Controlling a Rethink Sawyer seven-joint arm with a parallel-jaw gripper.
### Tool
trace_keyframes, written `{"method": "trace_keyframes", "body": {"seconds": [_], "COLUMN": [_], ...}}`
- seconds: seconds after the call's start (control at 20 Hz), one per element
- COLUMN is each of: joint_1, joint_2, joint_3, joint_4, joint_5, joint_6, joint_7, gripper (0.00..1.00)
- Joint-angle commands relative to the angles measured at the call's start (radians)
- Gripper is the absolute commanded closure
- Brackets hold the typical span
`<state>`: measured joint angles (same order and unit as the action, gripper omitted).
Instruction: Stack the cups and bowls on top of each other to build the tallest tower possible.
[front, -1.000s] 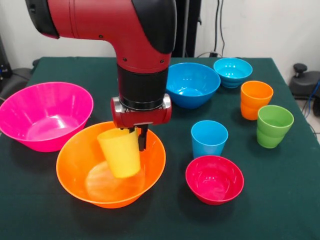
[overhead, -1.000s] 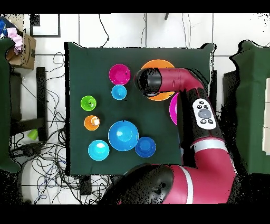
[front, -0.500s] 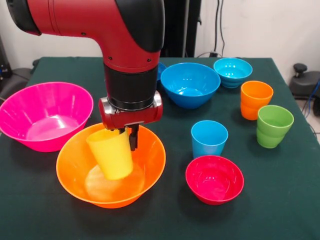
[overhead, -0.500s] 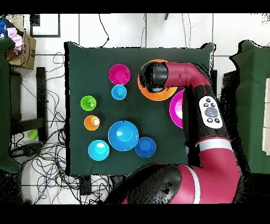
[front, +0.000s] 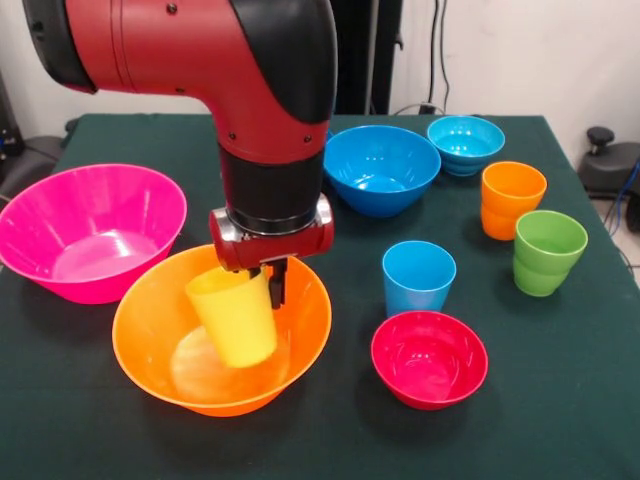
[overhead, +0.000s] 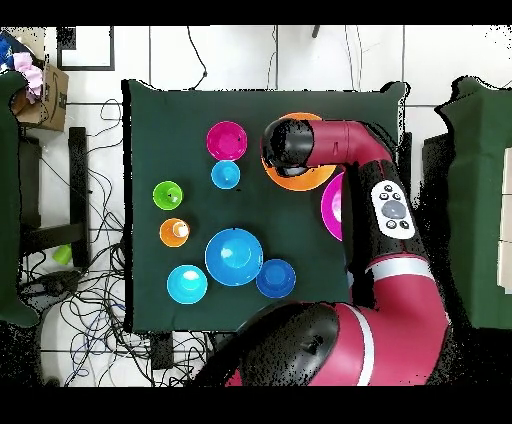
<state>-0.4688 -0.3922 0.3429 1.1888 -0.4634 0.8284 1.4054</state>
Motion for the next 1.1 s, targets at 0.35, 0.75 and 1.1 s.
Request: {"method": "trace_keyframes", "body": {"seconds": [0.35,0.75,1.1], "joint_1": [0.044,0.036,0.030], "joint_2": [0.105,0.184,0.152], "joint_3": [0.055,0.071,0.033], "joint_4": [-0.088,-0.224,-0.182], "joint_5": [-0.077,-0.099,-0.124], "joint_6": [-0.004,0.067,0.094], "joint_7": [-0.165,-0.289,-0.321], "gripper": [1.00,1.00,1.00]}}
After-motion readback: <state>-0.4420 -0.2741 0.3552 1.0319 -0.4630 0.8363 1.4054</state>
